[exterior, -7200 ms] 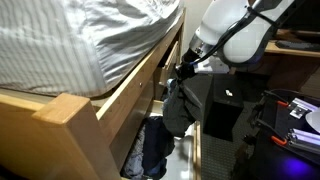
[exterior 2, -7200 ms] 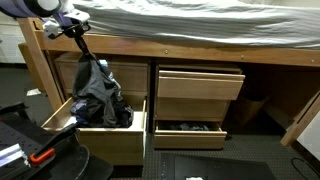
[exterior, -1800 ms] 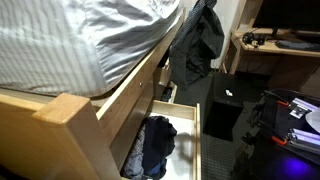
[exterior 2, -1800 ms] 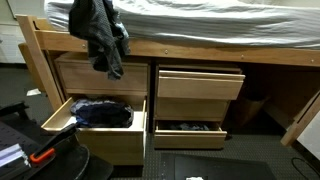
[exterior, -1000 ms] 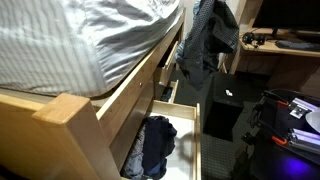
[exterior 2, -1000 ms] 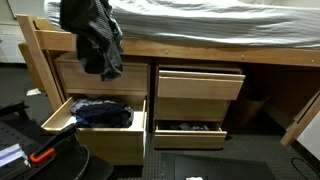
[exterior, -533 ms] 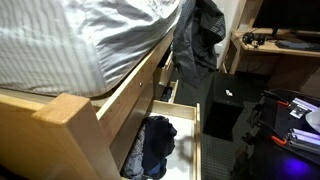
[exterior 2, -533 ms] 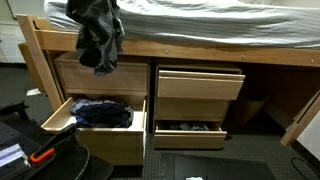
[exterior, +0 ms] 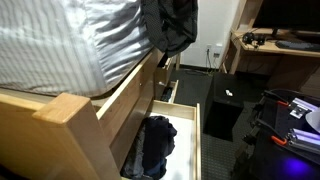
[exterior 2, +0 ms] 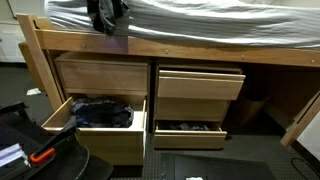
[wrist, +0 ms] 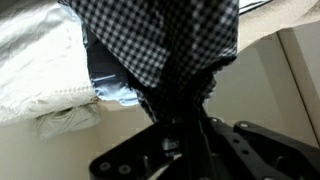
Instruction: Pick up the black cloth from the drawer and put it on the bed.
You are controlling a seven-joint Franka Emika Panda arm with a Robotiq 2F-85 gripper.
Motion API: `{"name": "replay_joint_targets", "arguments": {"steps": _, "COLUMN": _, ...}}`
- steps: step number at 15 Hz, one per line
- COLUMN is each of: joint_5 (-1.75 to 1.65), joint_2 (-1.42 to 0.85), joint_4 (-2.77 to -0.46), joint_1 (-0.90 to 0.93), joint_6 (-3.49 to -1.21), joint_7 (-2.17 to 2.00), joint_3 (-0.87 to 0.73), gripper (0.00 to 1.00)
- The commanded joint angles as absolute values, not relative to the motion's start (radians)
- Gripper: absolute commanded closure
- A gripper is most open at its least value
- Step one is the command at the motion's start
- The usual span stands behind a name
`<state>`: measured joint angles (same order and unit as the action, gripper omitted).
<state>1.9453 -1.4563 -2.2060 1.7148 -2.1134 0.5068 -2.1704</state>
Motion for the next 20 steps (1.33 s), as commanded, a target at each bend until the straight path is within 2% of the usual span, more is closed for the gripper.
{"name": "replay_joint_targets", "arguments": {"steps": 1, "joint_5": 1.869, "joint_2": -1.479, "joint_4": -2.099, "joint_1": 1.683, "joint_6": -2.280, "joint_7": 0.412, "joint_3": -2.168, "gripper": 1.00}}
{"name": "replay_joint_targets", "arguments": {"steps": 4, "joint_5": 1.792, "joint_2": -1.493, "joint_4": -2.040, "joint_1": 1.658, "joint_6": -2.386, "joint_7": 0.344, "joint_3": -2.149, "gripper": 1.00}}
{"name": "replay_joint_targets", "arguments": {"steps": 8, "joint_5": 1.846, "joint_2": -1.407, "joint_4": -2.030, "joint_1": 1.639, "joint_6": -2.364, "joint_7": 0.465, "joint_3": -2.092, "gripper": 1.00}}
{"name": "replay_joint_targets", "arguments": {"steps": 12, "joint_5": 1.932, "joint_2": -1.273, "joint_4": -2.095, "joint_1": 1.651, "joint_6": -2.130, "joint_7": 0.725, "joint_3": -2.148, "gripper": 1.00}}
{"name": "replay_joint_targets", "arguments": {"steps": 16, "joint_5": 1.766, "joint_2": -1.130, "joint_4": -2.060, "joint_1": 1.593, "joint_6": -1.827, "joint_7": 0.829, "joint_3": -2.289, "gripper": 1.00}}
{"name": "replay_joint_targets", "arguments": {"steps": 20, "joint_5": 1.684, "joint_2": -1.010, "joint_4": -2.004, "joint_1": 1.509, "joint_6": -1.578, "joint_7": 0.962, "joint_3": -2.364, "gripper": 1.00}}
